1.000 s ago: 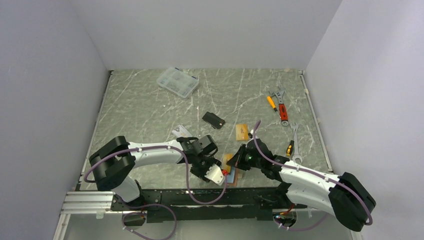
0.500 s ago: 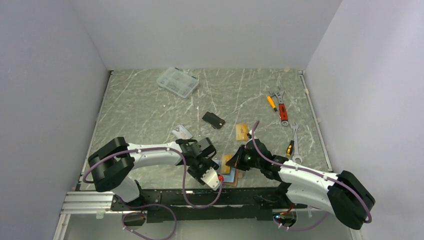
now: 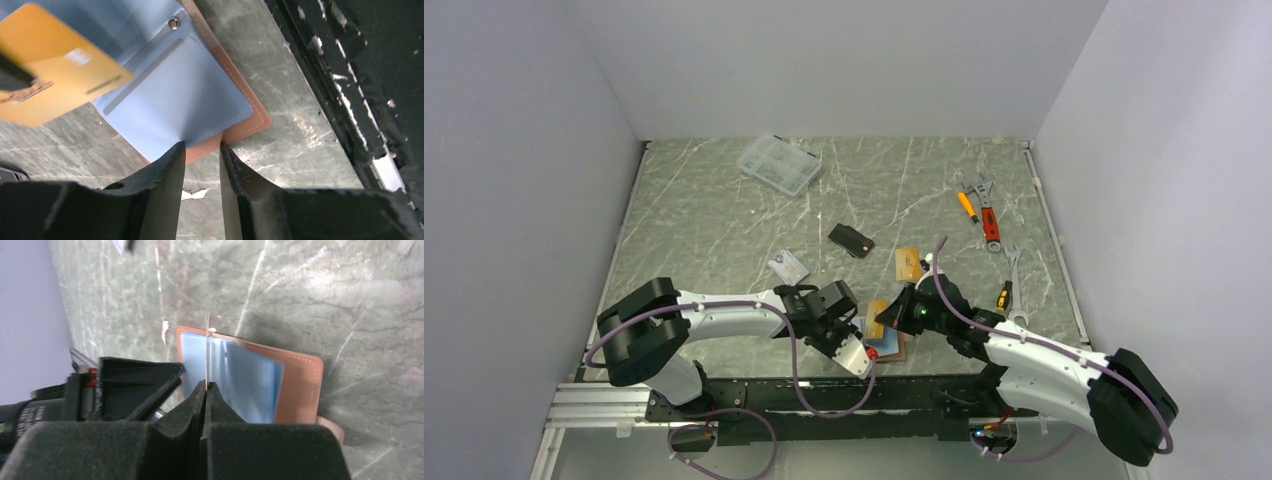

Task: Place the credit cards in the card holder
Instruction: Insert the credit card into the card holder.

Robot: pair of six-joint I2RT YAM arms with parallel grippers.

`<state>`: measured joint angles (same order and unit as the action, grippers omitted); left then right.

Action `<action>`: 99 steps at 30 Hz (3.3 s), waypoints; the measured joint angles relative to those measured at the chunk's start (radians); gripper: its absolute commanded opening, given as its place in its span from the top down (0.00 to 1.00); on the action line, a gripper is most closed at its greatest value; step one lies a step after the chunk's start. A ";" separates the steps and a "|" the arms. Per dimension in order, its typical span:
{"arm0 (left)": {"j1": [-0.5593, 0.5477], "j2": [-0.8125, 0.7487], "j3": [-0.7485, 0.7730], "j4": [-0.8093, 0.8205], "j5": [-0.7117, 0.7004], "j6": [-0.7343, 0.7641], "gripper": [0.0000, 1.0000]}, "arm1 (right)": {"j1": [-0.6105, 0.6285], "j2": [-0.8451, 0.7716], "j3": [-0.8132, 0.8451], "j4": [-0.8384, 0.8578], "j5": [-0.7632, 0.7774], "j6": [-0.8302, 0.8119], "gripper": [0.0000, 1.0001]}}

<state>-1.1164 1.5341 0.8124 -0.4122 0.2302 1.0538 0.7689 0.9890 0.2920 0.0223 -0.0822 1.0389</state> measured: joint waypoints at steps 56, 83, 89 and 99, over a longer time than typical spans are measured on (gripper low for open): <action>-0.125 0.058 0.066 0.009 -0.063 -0.245 0.45 | -0.012 -0.280 -0.272 0.172 -0.013 0.003 1.00; -0.108 0.056 0.066 0.039 -0.173 -0.341 0.47 | -0.019 -0.056 -0.270 0.333 -0.132 -0.011 1.00; -0.076 0.053 0.054 0.040 -0.175 -0.340 0.48 | -0.021 -0.028 -0.259 0.347 -0.135 -0.011 1.00; -0.074 0.050 0.051 0.038 -0.168 -0.342 0.51 | -0.023 0.023 -0.253 0.367 -0.133 -0.001 1.00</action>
<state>-1.1900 1.5845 0.8639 -0.3740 0.0624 0.7116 0.7464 1.0119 0.0387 0.3893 -0.2150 1.0382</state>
